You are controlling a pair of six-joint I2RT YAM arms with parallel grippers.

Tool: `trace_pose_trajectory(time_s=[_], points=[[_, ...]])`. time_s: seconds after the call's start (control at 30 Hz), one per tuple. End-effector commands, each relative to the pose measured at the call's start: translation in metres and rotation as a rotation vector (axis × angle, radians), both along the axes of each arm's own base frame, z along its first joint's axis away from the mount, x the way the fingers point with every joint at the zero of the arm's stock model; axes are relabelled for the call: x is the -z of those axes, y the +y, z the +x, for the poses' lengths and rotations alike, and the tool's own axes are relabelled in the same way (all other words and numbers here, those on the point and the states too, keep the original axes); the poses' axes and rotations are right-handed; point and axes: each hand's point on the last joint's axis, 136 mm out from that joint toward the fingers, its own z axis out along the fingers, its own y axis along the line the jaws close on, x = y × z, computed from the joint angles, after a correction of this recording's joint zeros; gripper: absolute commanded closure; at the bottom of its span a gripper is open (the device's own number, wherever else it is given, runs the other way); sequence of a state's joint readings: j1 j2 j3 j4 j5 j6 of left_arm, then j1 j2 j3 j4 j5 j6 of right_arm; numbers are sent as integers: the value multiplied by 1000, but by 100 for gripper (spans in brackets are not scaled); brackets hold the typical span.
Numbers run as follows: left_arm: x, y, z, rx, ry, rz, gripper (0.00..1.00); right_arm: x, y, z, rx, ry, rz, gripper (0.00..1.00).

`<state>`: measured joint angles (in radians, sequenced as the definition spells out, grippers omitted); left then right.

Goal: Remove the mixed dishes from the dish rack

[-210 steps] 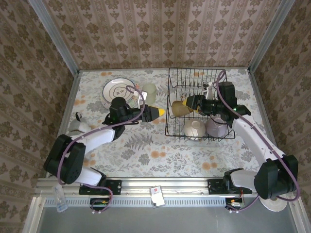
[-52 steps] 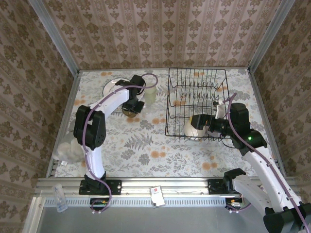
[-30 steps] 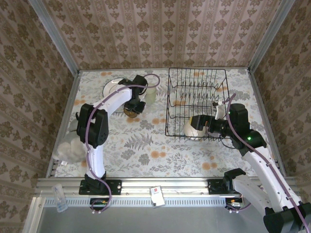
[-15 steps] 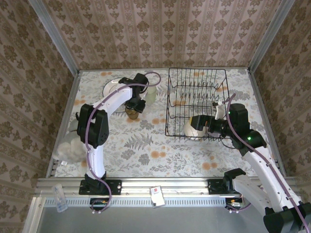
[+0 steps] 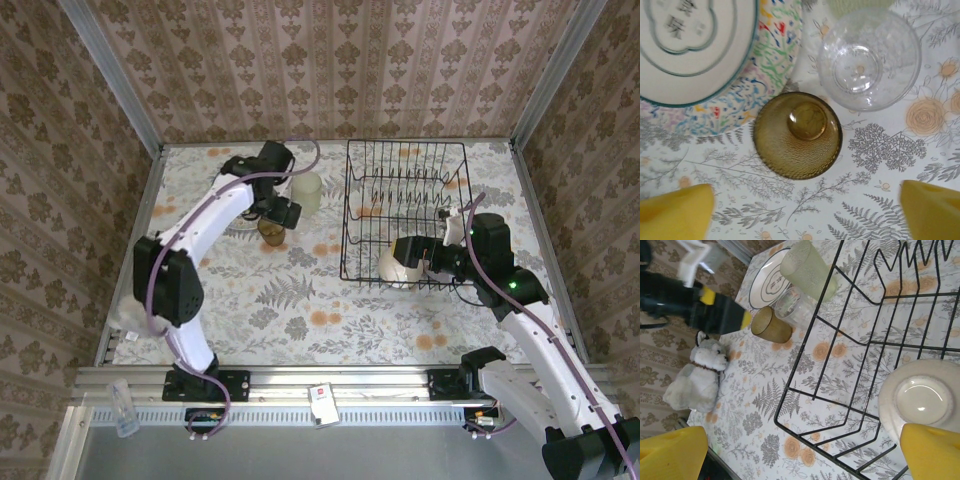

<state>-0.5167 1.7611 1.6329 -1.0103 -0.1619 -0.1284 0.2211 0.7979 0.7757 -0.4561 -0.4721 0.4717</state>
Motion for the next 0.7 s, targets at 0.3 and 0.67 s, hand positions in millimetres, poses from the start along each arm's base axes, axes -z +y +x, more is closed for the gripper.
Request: trace_pose_trajectory(time_s=[0.3,0.67], points=[[-104,-31,-32,7,-341,-556,0,31,-15,6,94,81,-80,0],[-111,-101,-82,188,-315,-835,6,74,-24,7,155,199,-274,0]])
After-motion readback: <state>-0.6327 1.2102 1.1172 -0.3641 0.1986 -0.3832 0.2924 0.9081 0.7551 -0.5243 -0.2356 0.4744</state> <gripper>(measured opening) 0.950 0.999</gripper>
